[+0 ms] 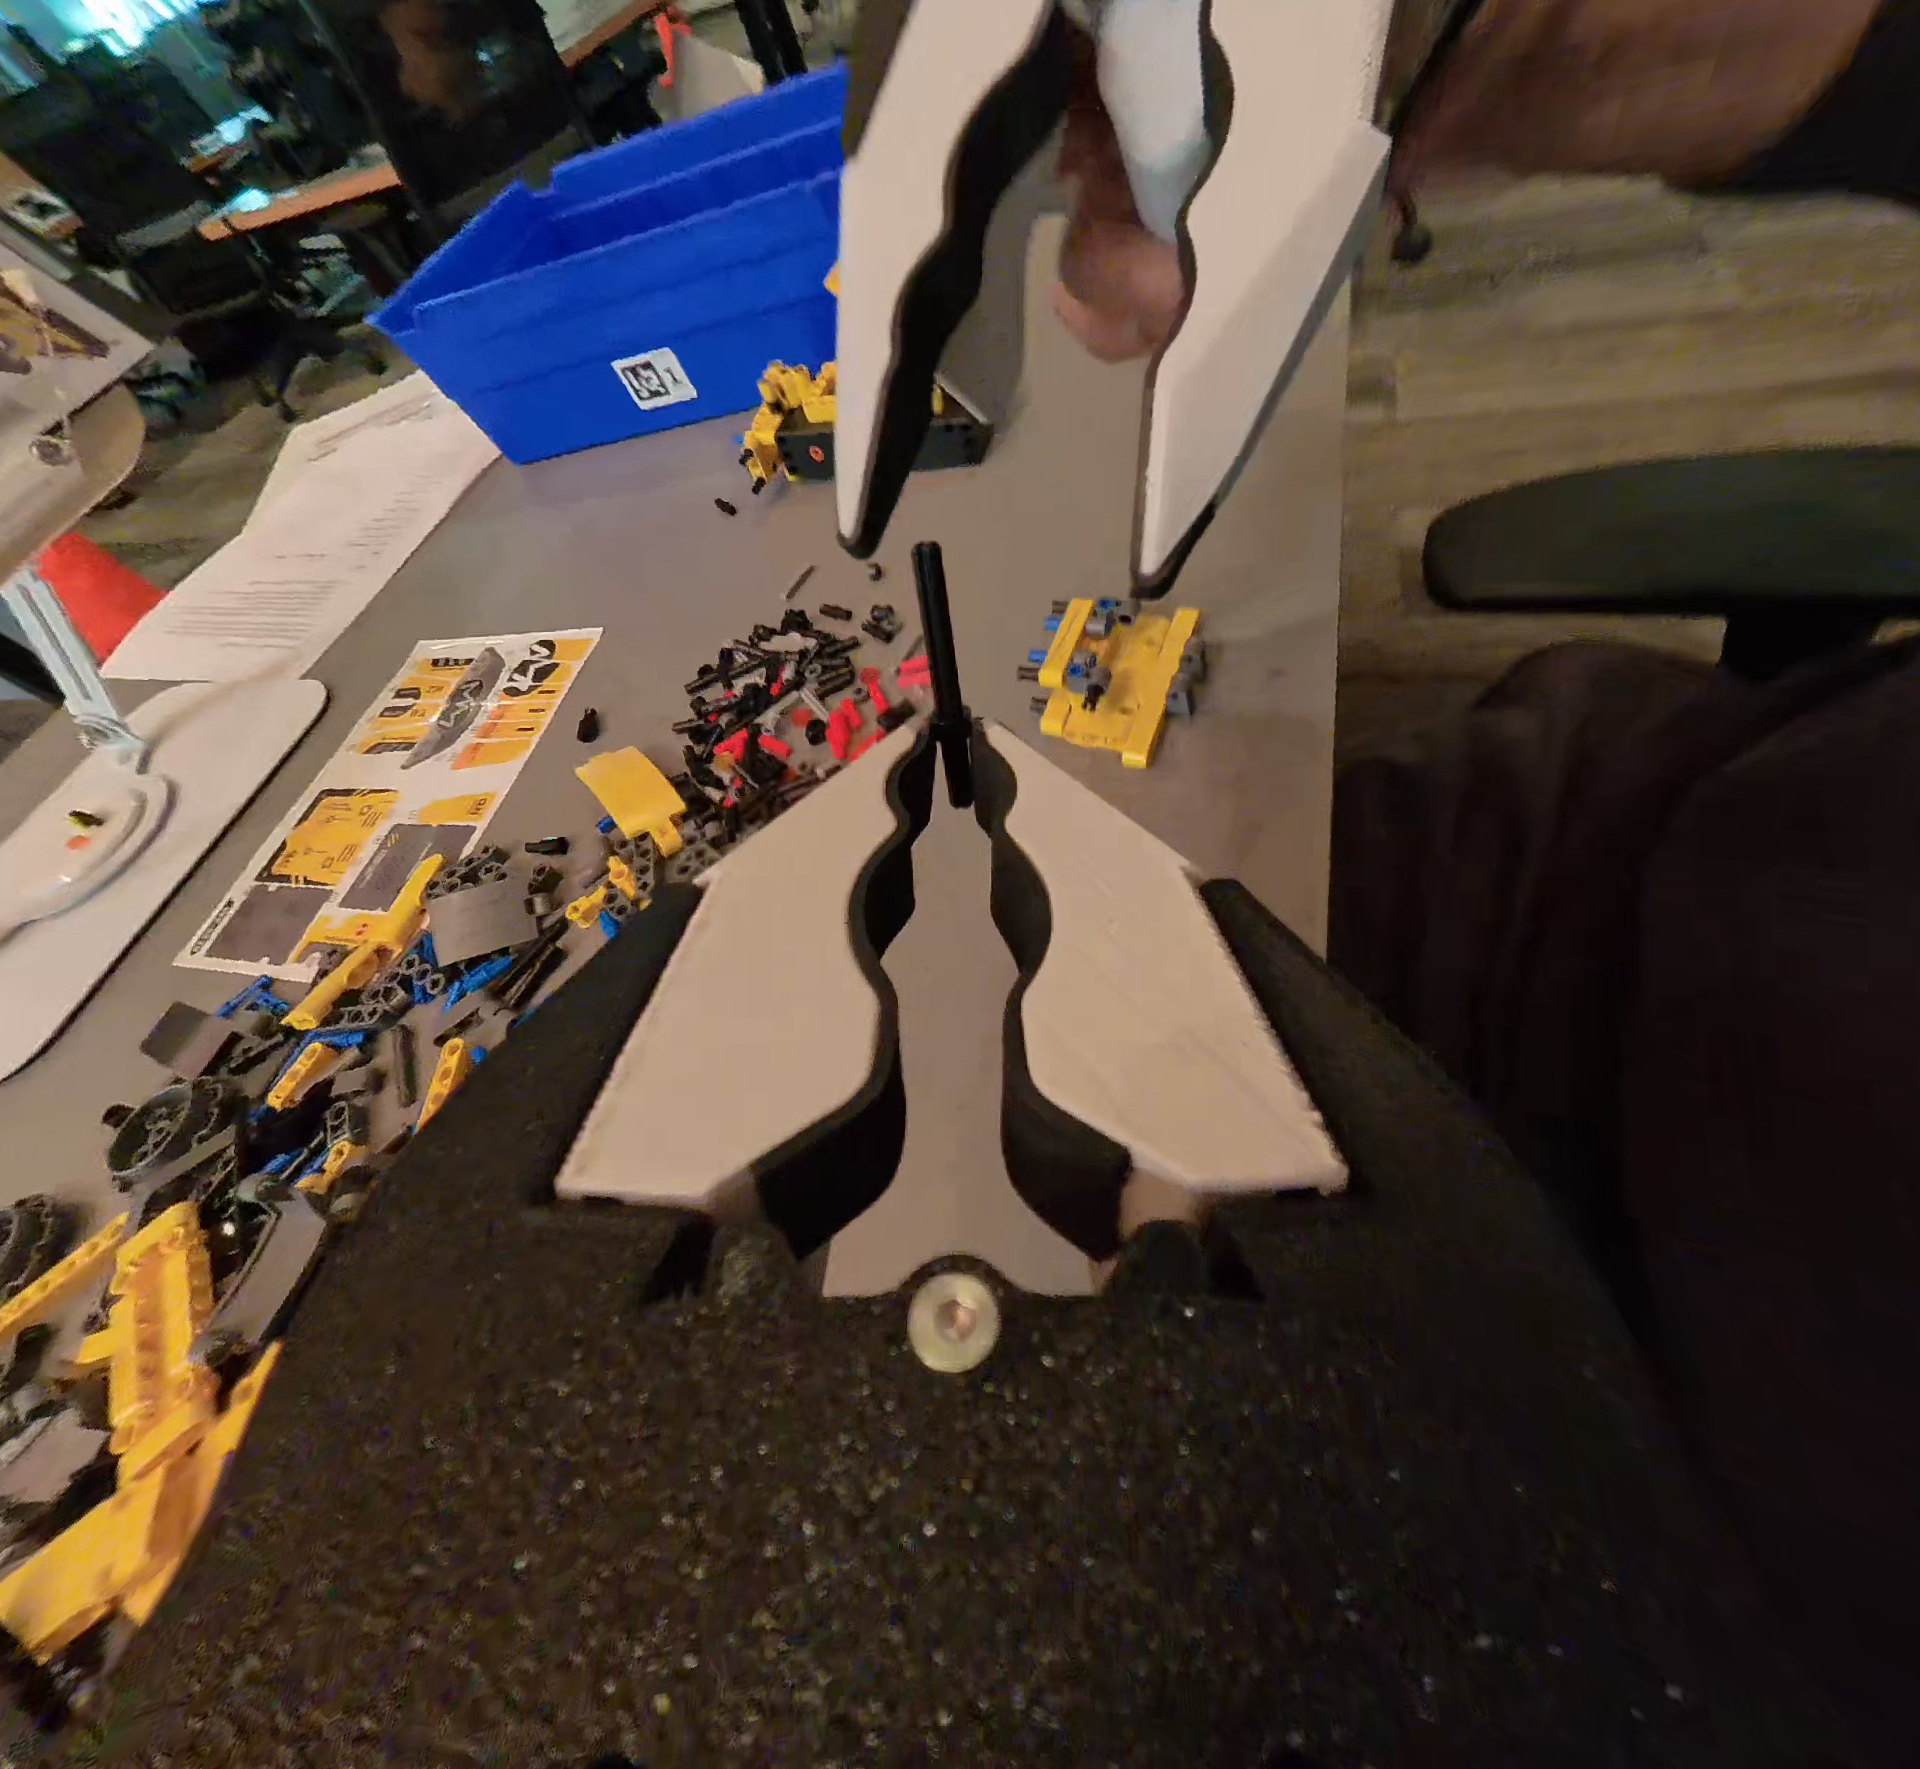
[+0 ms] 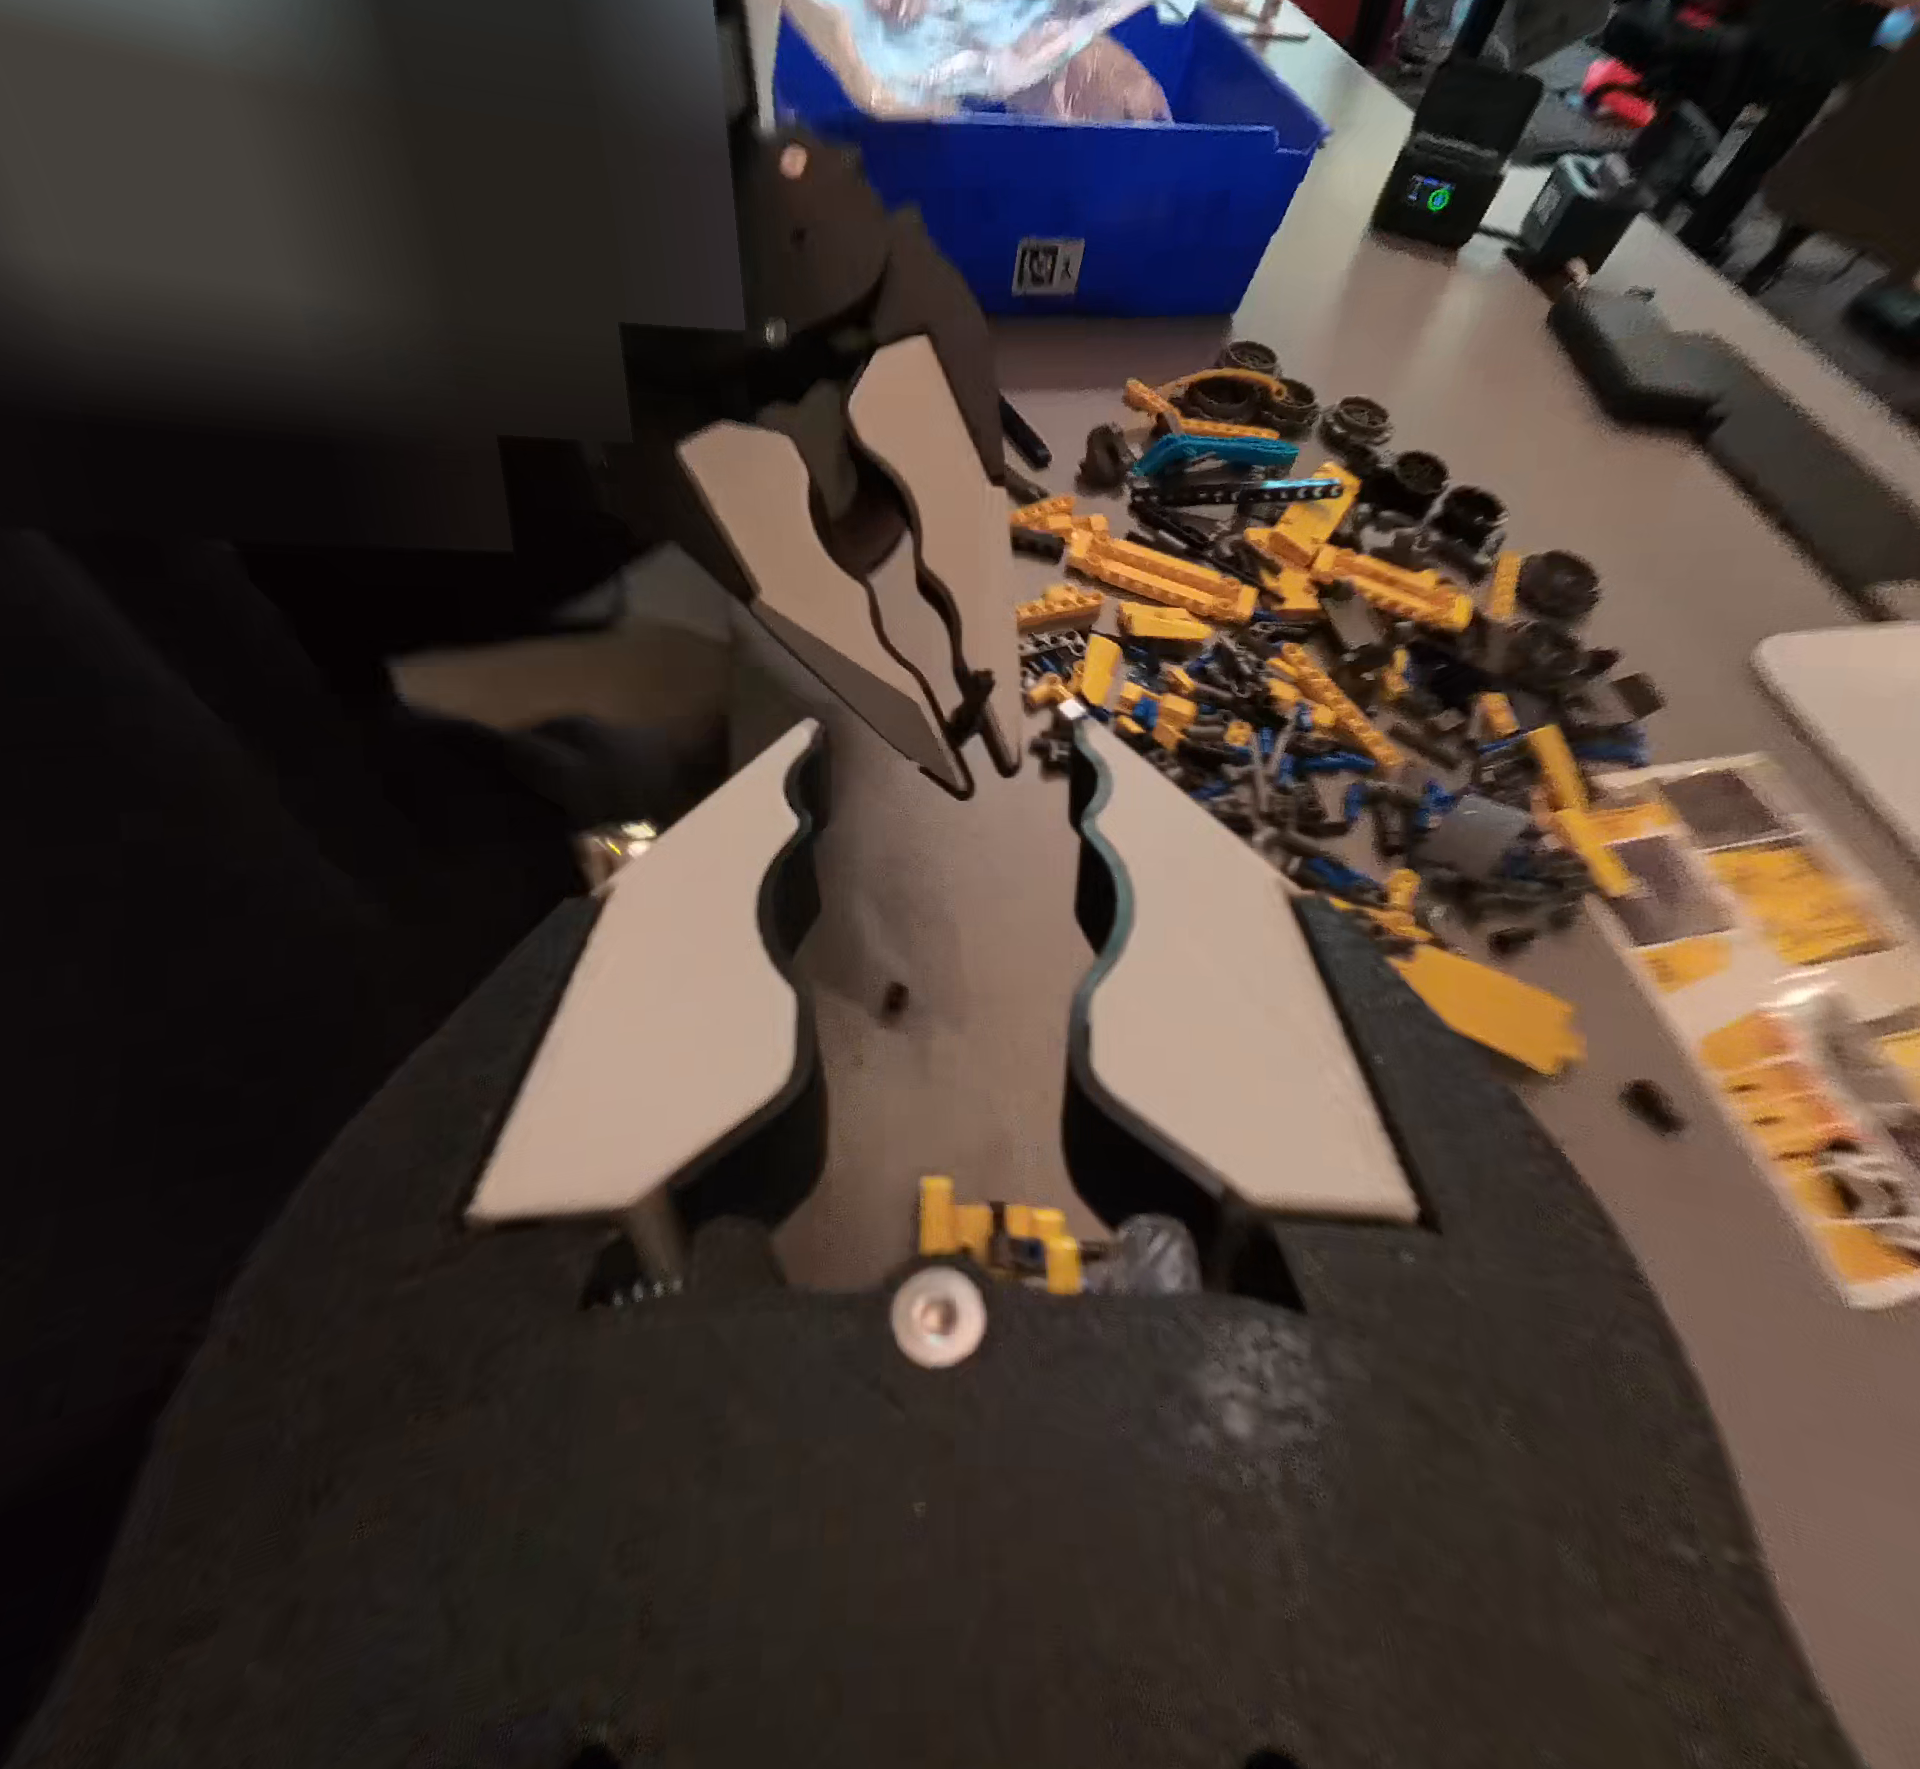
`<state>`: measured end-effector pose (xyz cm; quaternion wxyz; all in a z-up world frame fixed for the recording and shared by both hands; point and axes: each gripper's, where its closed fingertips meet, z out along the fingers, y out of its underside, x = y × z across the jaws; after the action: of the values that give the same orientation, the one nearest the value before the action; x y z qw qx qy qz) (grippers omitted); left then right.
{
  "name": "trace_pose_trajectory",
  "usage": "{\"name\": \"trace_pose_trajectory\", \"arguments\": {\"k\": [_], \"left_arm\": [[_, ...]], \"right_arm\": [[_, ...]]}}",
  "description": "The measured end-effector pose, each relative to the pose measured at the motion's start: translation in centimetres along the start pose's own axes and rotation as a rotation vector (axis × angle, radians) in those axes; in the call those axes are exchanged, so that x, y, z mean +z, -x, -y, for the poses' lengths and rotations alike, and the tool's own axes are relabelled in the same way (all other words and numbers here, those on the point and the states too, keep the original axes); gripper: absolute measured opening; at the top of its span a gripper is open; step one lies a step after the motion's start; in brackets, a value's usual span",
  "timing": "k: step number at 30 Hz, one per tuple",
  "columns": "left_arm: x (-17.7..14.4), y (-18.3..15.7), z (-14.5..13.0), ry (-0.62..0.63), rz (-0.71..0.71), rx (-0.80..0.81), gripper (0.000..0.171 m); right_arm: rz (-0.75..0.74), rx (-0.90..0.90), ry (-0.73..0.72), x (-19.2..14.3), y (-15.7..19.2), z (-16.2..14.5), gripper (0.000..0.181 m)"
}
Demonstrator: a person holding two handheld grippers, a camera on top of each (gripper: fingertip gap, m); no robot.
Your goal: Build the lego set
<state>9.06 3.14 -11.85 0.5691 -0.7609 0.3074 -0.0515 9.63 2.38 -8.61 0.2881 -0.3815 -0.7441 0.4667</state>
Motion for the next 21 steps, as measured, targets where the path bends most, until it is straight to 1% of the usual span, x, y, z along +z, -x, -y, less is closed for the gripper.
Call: {"name": "trace_pose_trajectory", "arguments": {"k": [2, 5, 6, 7, 9, 11, 14, 17, 21], "left_arm": [[-0.1, -0.8, -0.4, 0.042, -0.030, 0.036, 0.006], [-0.3, -1.6, -0.9, 0.105, -0.071, 0.066, 0.006], [-0.4, -1.8, -1.2, 0.127, -0.076, 0.076, 0.006], [-0.5, -1.9, -1.4, 0.147, -0.081, 0.085, 0.006], [-0.7, -2.0, -1.7, 0.167, -0.084, 0.098, 0.006], [-0.7, -2.2, -1.5, 0.158, -0.092, 0.104, 0.006], [-0.4, -2.5, -1.6, 0.160, -0.104, 0.105, 0.006], [-0.1, -2.9, -1.8, 0.168, -0.120, 0.110, 0.006], [0.0, -3.3, -1.9, 0.175, -0.133, 0.116, 0.006]], "right_arm": [[-0.042, -0.125, 0.023, 0.0, 0.1, 0.0, 0.046], [-0.096, -0.243, -0.062, -0.3, 0.0, 1.1, 0.044], [-0.097, -0.281, -0.054, -0.3, 0.0, 0.9, 0.039], [-0.078, -0.308, -0.023, -0.1, 0.3, 0.3, 0.038], [0.008, -0.314, 0.048, 0.2, 1.4, -0.8, 0.036], [0.063, -0.318, 0.082, 0.5, 2.2, -1.2, 0.035], [0.084, -0.362, 0.129, 0.7, 2.4, -1.4, 0.030], [0.120, -0.380, 0.183, 1.1, 2.5, -1.9, 0.019], [0.158, -0.409, 0.251, 1.8, 2.5, -2.8, 0.016]]}}
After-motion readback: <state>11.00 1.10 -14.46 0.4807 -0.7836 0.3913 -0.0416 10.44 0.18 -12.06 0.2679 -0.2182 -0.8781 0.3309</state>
